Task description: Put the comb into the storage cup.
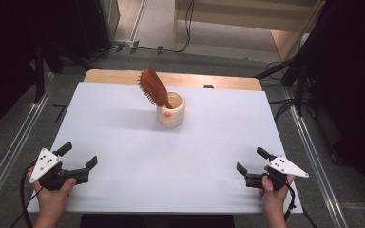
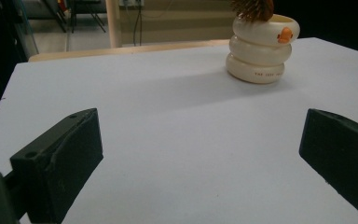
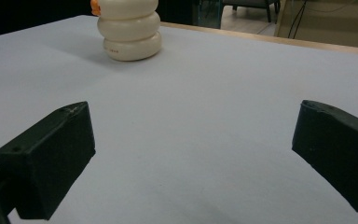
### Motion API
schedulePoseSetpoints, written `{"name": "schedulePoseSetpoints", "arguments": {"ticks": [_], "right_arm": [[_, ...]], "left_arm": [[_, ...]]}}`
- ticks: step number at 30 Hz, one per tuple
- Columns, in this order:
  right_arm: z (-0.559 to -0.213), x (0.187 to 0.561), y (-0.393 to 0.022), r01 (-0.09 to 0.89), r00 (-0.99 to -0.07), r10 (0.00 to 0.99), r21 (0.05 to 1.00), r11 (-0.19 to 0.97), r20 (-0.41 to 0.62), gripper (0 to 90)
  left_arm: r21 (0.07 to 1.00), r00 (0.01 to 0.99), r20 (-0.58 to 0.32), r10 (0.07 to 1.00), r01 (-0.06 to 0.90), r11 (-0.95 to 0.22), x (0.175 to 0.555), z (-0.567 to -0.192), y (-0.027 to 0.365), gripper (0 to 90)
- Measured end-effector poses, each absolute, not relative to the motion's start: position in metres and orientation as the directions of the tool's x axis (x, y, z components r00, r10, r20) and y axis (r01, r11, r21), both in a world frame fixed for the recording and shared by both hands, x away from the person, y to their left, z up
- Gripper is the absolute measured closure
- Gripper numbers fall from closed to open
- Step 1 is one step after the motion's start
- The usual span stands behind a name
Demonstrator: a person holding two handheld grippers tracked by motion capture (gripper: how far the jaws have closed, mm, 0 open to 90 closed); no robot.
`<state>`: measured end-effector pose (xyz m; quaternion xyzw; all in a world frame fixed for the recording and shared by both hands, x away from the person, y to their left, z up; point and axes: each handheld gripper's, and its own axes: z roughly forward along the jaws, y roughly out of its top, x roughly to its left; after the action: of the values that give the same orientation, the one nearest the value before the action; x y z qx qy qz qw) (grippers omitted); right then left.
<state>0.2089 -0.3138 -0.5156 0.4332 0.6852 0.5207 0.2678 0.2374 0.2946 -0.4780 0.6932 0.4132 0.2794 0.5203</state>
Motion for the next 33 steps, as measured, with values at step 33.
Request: {"name": "schedulePoseSetpoints", "arguments": {"ticks": [33], "right_arm": [[-0.516,0.210,-0.314,0.318,-0.472,0.878,0.945,0.079,0.086,0.0]], "left_arm": [[0.943,0.526,-0.102,0.845,0.321,-0.086,0.239,-0.490,0.329,0.0]]}}
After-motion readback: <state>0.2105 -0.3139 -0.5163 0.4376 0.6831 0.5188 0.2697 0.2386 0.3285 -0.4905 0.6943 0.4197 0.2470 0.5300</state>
